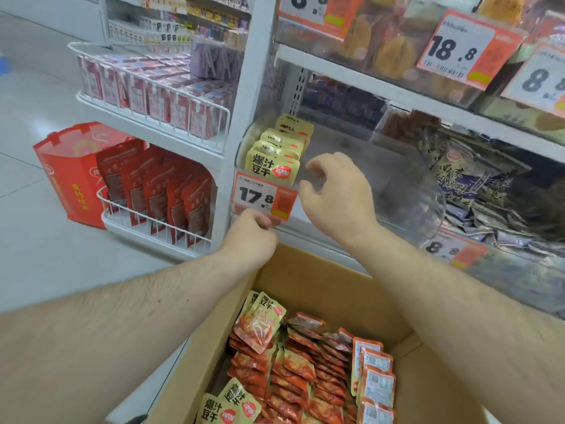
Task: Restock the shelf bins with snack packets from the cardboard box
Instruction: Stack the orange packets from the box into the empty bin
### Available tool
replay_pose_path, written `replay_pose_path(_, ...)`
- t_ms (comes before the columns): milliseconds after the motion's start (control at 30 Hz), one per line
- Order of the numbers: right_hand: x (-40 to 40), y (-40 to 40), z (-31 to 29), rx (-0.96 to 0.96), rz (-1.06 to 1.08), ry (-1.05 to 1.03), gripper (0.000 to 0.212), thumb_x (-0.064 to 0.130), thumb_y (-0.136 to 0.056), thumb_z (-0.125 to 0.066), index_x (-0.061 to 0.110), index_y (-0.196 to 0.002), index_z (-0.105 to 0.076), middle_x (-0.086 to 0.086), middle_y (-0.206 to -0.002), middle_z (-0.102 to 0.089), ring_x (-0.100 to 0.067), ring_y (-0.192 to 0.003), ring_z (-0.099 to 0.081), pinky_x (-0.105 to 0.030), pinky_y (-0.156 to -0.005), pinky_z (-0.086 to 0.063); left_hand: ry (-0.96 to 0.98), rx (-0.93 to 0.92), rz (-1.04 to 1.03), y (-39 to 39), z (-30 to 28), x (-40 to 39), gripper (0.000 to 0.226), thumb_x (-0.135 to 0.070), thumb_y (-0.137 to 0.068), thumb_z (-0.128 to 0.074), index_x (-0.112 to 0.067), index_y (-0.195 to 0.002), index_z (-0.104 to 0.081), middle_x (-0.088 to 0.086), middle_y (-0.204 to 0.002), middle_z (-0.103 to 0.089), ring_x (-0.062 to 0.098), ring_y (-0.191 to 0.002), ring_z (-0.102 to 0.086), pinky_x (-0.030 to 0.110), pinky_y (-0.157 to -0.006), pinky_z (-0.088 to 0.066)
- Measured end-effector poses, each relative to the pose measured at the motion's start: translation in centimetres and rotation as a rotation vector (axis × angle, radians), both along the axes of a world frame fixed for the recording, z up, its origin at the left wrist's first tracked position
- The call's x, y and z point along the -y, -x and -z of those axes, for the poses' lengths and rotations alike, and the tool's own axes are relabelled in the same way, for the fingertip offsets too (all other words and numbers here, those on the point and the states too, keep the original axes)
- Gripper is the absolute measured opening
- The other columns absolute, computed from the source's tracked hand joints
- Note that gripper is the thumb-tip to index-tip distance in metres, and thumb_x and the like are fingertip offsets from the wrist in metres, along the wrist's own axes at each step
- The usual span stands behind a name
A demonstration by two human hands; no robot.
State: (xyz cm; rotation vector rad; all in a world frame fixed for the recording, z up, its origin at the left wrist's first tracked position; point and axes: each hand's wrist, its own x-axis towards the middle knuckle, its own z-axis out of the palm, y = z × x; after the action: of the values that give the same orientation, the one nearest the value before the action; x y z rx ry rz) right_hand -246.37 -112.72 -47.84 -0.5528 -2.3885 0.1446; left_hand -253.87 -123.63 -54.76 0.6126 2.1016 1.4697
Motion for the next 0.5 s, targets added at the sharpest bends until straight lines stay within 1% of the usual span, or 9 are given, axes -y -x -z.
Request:
replay_pose_path(33,0.2,-1.3,1.7,-0.128,-0.068,-0.041,0.015,0.023,-0.084,-0.057,0.012,-0.087,-0.067,-0.001,-0.086,-0.063,-0.017,-0.078,-0.056,-0.029,-0.07,-0.044,0.045,0.001,0.076,-0.3,0.4,-0.1,0.013,-0.009,-0.09,-0.058,-0.018,-0.098,-0.054,0.0,-0.088,-0.054,0.012,-0.071,-0.049,0.027,-0.055,-0.037)
replay_pose_path(67,0.4,-2.7,3.6,-0.18,-0.106,-0.02,0.012,0.021,-0.081,-0.057,0.013,-0.08,-0.066,0.001,-0.079,-0.062,-0.014,-0.073,-0.053,-0.027,-0.066,-0.041,0.091,-0.001,0.144,-0.7,0.6,-0.1,0.012,-0.01,-0.09,-0.059,-0.02,-0.094,-0.055,0.0,-0.085,-0.055,0.013,-0.071,-0.049,0.028,-0.055,-0.036)
replay_pose_path(100,0.4,-4.0,5.7,-0.151,-0.105,0.046,0.009,0.019,-0.079,-0.058,0.015,-0.075,-0.065,0.003,-0.074,-0.061,-0.013,-0.07,-0.051,-0.026,-0.064,-0.04,0.137,-0.005,0.204,-1.1,0.9,-0.2,0.012,-0.011,-0.089,-0.061,-0.021,-0.09,-0.055,0.0,-0.085,-0.056,0.014,-0.074,-0.051,0.028,-0.057,-0.036)
replay_pose_path(133,0.1,-5.3,8.2,-0.062,-0.074,0.134,0.008,0.018,-0.079,-0.059,0.017,-0.073,-0.065,0.004,-0.074,-0.061,-0.013,-0.07,-0.052,-0.027,-0.065,-0.042,0.182,-0.007,0.259,-1.4,1.1,-0.2,0.012,-0.011,-0.089,-0.061,-0.022,-0.088,-0.056,0.0,-0.086,-0.058,0.015,-0.078,-0.053,0.027,-0.06,-0.038)
replay_pose_path(200,-1.1,-7.3,13.2,0.189,0.045,0.319,0.01,0.018,-0.081,-0.06,0.023,-0.073,-0.065,0.005,-0.079,-0.065,-0.016,-0.078,-0.059,-0.03,-0.071,-0.048,0.255,0.004,0.364,-2.2,1.5,-0.4,0.009,-0.011,-0.09,-0.062,-0.018,-0.087,-0.057,0.0,-0.089,-0.059,0.017,-0.085,-0.056,0.027,-0.067,-0.041)
replay_pose_path(300,-3.3,-10.0,20.0,0.519,0.22,0.544,0.01,0.022,-0.083,-0.059,0.024,-0.075,-0.064,0.001,-0.088,-0.07,-0.024,-0.09,-0.064,-0.032,-0.076,-0.051,0.321,0.018,0.471,-3.1,2.3,-0.7,0.008,-0.009,-0.092,-0.06,-0.015,-0.087,-0.059,0.0,-0.088,-0.056,0.02,-0.085,-0.052,0.026,-0.075,-0.043)
replay_pose_path(367,-3.9,-11.4,23.6,0.738,0.266,0.588,0.01,0.022,-0.082,-0.057,0.02,-0.08,-0.066,-0.004,-0.093,-0.072,-0.028,-0.094,-0.065,-0.032,-0.076,-0.053,0.372,0.028,0.498,-3.2,3.0,-1.0,0.013,-0.01,-0.093,-0.059,-0.018,-0.083,-0.061,-0.005,-0.089,-0.057,0.019,-0.091,-0.056,0.029,-0.082,-0.045)
replay_pose_path(400,-3.9,-12.0,25.1,0.83,0.265,0.589,0.013,0.022,-0.08,-0.056,0.019,-0.084,-0.067,-0.005,-0.096,-0.072,-0.029,-0.096,-0.065,-0.032,-0.077,-0.053,0.395,0.034,0.508,-3.2,3.4,-1.1,0.013,-0.011,-0.094,-0.059,-0.02,-0.084,-0.061,-0.005,-0.093,-0.058,0.019,-0.093,-0.058,0.03,-0.081,-0.046)
replay_pose_path(500,-3.2,-13.0,28.6,1.021,0.236,0.588,0.027,0.024,-0.072,-0.055,0.019,-0.095,-0.067,-0.004,-0.101,-0.071,-0.027,-0.1,-0.066,-0.031,-0.078,-0.054,0.458,0.069,0.533,-3.2,4.6,-1.4,0.009,-0.012,-0.094,-0.058,-0.016,-0.086,-0.06,0.008,-0.099,-0.062,0.021,-0.086,-0.055,0.032,-0.072,-0.044)
